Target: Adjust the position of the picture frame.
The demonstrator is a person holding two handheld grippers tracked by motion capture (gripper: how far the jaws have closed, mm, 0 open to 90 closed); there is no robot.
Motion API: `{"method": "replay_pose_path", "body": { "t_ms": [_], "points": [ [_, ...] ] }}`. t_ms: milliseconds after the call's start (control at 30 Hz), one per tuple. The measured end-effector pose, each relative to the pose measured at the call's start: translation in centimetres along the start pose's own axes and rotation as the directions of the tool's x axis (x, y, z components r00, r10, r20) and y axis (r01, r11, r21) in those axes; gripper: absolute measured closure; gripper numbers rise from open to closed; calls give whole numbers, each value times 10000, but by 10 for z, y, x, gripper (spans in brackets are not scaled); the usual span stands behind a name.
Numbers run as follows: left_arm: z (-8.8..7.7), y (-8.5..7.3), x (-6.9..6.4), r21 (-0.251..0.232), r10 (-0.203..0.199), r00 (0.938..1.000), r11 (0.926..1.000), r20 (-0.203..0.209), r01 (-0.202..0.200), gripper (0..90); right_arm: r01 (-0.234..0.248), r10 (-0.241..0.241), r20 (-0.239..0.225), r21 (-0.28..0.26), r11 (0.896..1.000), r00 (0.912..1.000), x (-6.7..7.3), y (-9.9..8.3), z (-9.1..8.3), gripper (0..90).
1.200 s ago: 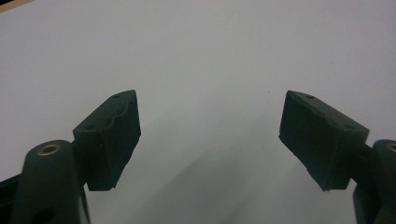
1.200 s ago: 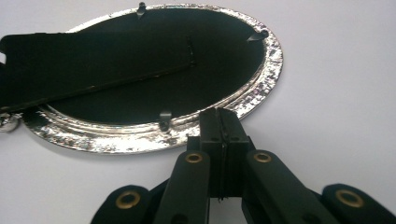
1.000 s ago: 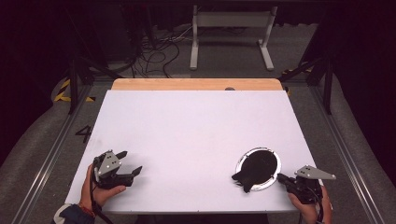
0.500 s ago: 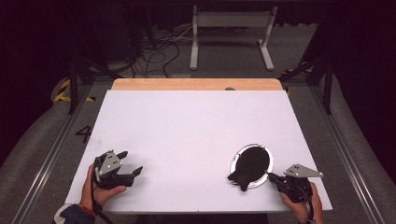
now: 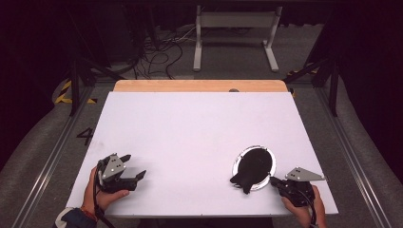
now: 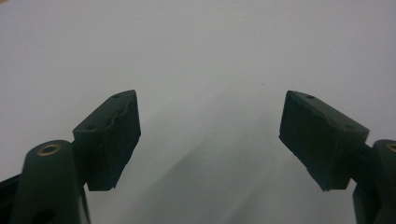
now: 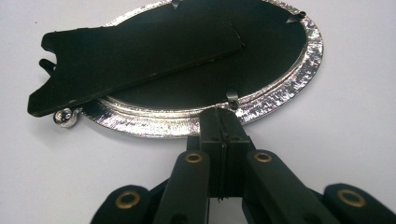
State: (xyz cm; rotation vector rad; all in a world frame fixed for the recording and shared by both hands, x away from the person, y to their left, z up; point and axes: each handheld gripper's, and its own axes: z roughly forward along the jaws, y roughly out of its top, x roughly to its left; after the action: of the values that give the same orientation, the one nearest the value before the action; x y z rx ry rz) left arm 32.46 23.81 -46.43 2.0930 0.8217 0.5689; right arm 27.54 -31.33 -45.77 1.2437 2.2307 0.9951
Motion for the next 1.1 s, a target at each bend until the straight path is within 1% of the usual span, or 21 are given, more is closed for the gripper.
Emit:
{"method": "replay_pose_path", "body": {
  "t_ms": [67, 167, 233, 267, 367, 400, 500, 533, 567, 633, 700, 733, 833, 900, 967, 1000, 1033, 1100],
  "points": [
    [0, 0, 0, 4, 49, 10000, 10000, 57, -49, 207, 159, -159, 79, -19, 9999, 9998, 1, 2, 2, 900],
    [1, 0, 0, -69, 48, 9999, 10000, 152, -47, 204, 150, -150, 16, -17, 9999, 9999, 0, 4, 5, 900],
    [0, 1, 0, -162, 79, 9999, 9998, 74, -77, 205, 256, -256, 25, -5, 9997, 9997, -1, 6, 7, 900],
    [1, 2, -1, -207, 15, 10000, 9998, 53, -14, 205, 289, -289, 2, -10, 9996, 9996, -1, 8, 9, 900],
    [3, 4, -3, -176, 112, 9999, 9998, 131, -110, 205, 343, -343, 12, -30, 9994, 9994, 0, 10, 12, 900],
    [5, 5, -5, -166, 132, 9998, 9998, 171, -129, 206, 424, -424, 33, -19, 9991, 9991, 1, 12, 14, 900],
    [10, 9, -8, -127, 230, 9993, 9997, 277, -227, 212, 470, -470, 47, -7, 9989, 9989, 2, 15, 18, 900],
    [12, 11, -9, -158, 240, 9994, 9996, 259, -236, 214, 505, -505, 45, 12, 9987, 9987, 2, 17, 19, 900],
    [12, 14, -10, -240, 310, 9991, 9993, 283, -303, 218, 496, -496, 41, 21, 9988, 9988, 3, 18, 21, 900],
    [14, 19, -11, -504, 311, 9988, 9983, 389, -291, 230, 515, -515, 23, 52, 9987, 9987, 4, 21, 23, 900],
    [18, 23, -13, -533, 292, 9977, 9982, 618, -259, 240, 466, -467, 44, 42, 9989, 9989, 5, 23, 26, 900],
    [18, 23, -13, -533, 292, 9977, 9982, 618, -259, 250, 494, -494, 97, 32, 9988, 9987, 7, 24, 27, 900],
    [25, 30, -21, -529, 517, 9934, 9975, 1028, -464, 265, 585, -586, 124, 34, 9983, 9982, 9, 27, 30, 900],
    [31, 34, -27, -442, 773, 9879, 9964, 1348, -719, 298, 684, -685, 135, 75, 9976, 9976, 11, 28, 31, 900],
    [35, 38, -34, -368, 993, 9820, 9948, 1607, -946, 331, 693, -692, -98, 70, 9976, 9976, 13, 28, 31, 900],
    [37, 39, -36, -349, 1042, 9798, 9944, 1706, -997, 353, 705, -704, -163, 57, 9975, 9974, 14, 27, 30, 900],
    [39, 40, -38, -311, 1136, 9773, 9935, 1790, -1098, 366, 729, -728, -132, 53, 9973, 9973, 15, 27, 30, 900],
    [42, 43, -42, -271, 1195, 9728, 9928, 1983, -1164, 395, 717, -716, -185, 67, 9974, 9973, 15, 28, 31, 900]
  ]
}}
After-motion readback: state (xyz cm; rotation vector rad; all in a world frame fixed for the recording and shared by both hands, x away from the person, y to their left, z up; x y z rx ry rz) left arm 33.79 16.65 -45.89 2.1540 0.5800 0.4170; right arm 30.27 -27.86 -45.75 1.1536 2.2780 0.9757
